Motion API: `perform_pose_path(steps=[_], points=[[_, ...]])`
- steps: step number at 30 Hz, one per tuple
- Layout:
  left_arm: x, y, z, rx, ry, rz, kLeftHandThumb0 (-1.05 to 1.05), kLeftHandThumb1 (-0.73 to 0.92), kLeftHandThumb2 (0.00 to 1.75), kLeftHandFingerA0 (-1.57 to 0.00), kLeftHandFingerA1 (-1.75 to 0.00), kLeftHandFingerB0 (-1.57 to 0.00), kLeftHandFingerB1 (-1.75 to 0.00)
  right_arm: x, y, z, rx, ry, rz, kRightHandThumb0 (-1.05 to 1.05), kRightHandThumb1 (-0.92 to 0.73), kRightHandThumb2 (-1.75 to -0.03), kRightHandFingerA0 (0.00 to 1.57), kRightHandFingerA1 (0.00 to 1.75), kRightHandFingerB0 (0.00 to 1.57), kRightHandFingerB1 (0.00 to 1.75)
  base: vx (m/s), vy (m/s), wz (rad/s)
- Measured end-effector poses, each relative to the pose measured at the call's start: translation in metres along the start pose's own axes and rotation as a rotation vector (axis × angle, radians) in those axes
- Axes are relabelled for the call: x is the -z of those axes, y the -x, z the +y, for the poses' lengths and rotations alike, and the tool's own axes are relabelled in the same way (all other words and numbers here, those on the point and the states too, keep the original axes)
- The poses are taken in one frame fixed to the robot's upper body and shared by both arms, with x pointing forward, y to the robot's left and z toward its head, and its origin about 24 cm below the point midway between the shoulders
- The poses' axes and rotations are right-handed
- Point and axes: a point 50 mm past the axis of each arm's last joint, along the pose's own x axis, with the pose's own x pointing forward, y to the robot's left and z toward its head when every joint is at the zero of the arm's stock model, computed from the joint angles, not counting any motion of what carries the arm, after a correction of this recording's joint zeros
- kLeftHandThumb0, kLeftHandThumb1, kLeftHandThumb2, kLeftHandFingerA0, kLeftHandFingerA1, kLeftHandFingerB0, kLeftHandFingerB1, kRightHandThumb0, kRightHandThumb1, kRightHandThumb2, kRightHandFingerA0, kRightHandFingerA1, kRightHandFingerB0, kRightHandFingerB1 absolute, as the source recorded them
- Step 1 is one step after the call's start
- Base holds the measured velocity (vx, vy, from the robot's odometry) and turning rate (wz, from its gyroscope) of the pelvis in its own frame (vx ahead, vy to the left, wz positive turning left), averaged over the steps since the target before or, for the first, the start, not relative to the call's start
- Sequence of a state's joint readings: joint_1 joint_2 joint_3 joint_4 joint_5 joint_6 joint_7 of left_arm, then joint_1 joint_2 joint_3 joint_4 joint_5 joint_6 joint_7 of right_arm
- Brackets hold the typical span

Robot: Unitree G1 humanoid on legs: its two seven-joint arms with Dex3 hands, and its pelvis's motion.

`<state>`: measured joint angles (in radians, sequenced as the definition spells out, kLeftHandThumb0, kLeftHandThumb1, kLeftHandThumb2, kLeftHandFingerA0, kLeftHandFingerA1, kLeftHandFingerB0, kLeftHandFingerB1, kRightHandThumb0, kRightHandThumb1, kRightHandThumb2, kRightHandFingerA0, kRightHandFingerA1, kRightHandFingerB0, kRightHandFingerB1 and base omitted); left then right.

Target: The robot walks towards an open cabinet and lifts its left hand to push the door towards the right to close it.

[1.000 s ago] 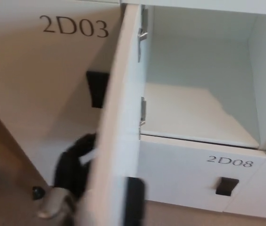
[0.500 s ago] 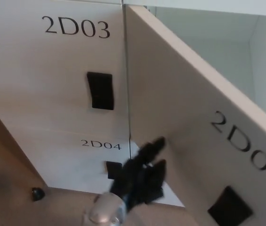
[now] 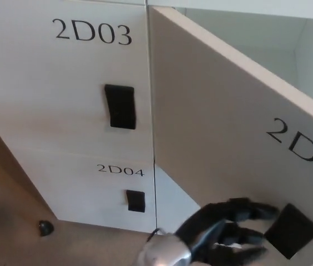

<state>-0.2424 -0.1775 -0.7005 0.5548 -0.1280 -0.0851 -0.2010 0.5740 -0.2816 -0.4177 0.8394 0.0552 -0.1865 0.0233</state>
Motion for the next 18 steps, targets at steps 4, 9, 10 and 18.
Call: perform_pose_path(steps=[4,9,10,18], points=[[-0.029,-0.017,0.004,0.012,-0.071,-0.050,-0.71,0.52,0.93,-0.57,-0.59,-0.49,-0.52,0.001,0.001,0.003,-0.012,0.020,-0.013,-0.05,-0.81,-0.63,0.53,0.49,0.43,0.44,0.00,0.000,0.03],[-0.062,-0.030,0.014,0.019,-0.162,-0.111,-0.65,0.64,0.60,-0.63,-0.45,-0.59,-0.39,0.002,0.001,0.005,-0.017,0.018,-0.025,-0.03,-0.82,-0.63,0.55,0.51,0.42,0.45,0.00,0.000,0.00],[-0.071,-0.033,0.016,0.024,-0.191,-0.124,-0.68,0.62,0.59,-0.54,-0.55,-0.59,-0.40,0.002,0.001,0.006,-0.020,0.014,-0.027,-0.05,-0.82,-0.63,0.58,0.53,0.45,0.47,0.00,0.000,0.00],[-0.112,-0.043,0.041,0.009,-0.345,-0.158,-0.49,0.66,0.60,-0.24,-0.35,-0.29,-0.32,0.004,0.003,0.013,-0.040,-0.004,-0.038,-0.06,-0.83,-0.63,0.58,0.54,0.46,0.48,0.00,0.000,0.00]])
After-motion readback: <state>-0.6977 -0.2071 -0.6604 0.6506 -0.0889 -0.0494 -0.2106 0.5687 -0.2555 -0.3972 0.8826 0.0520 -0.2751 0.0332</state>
